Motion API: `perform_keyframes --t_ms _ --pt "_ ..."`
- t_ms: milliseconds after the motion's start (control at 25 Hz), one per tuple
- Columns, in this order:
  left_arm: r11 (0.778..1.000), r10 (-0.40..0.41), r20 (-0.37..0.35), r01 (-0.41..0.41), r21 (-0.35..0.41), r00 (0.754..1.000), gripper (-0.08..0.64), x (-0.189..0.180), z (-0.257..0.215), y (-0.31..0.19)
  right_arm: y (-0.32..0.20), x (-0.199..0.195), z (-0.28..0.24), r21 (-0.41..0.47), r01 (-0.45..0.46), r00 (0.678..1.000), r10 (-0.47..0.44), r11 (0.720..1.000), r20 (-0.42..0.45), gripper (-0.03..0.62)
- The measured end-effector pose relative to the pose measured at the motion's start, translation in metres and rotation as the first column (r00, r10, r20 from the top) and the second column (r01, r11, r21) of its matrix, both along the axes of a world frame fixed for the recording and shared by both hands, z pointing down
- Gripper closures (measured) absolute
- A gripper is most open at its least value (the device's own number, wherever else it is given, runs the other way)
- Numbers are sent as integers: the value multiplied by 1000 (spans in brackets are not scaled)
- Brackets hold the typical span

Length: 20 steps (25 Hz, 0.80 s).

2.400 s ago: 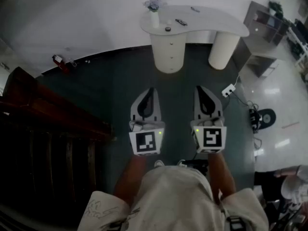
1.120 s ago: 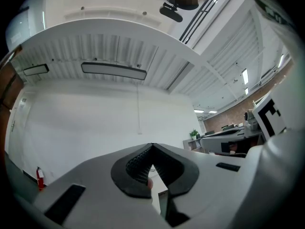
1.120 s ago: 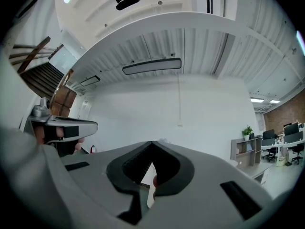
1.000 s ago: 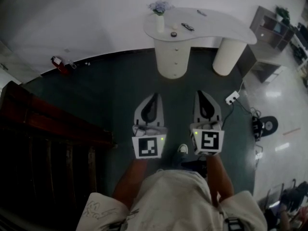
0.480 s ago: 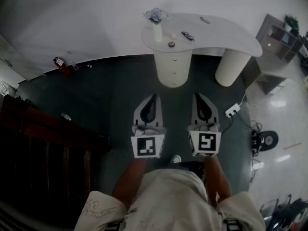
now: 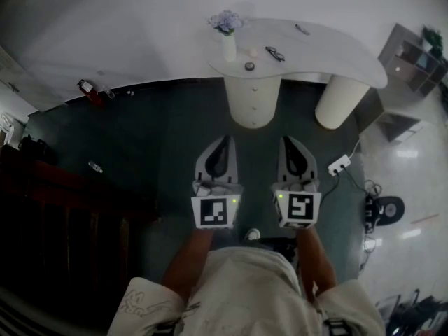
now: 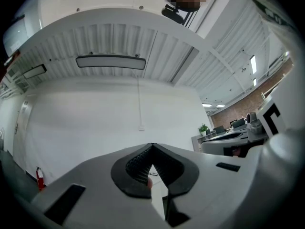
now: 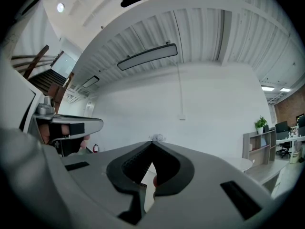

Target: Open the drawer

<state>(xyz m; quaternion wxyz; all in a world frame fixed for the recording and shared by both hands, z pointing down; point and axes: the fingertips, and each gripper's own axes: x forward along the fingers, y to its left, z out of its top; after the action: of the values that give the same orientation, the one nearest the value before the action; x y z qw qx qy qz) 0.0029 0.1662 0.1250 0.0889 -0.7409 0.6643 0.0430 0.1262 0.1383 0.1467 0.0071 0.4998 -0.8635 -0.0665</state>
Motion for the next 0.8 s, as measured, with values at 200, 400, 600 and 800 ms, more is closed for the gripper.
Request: perform_keyframes --t_ms 200,400,600,800 --pt "1000 1 0 -1 -8 1000 558 -12 8 -31 -28 -11 8 -10 -4 1000 3 1000 -16 589" --pt "1000 8 -9 -8 -4 1000 558 -35 13 -69 -63 -36 8 0 -5 999 5 1000 -38 589" --pt "1000 21 -16 -21 7 1000 558 -67 13 -111 -103 -70 9 2 -14 999 14 1000 -41 589" --pt "999 35 -28 -35 -8 999 558 -103 14 -157 -148 -102 8 -3 -40 998 40 999 -47 589"
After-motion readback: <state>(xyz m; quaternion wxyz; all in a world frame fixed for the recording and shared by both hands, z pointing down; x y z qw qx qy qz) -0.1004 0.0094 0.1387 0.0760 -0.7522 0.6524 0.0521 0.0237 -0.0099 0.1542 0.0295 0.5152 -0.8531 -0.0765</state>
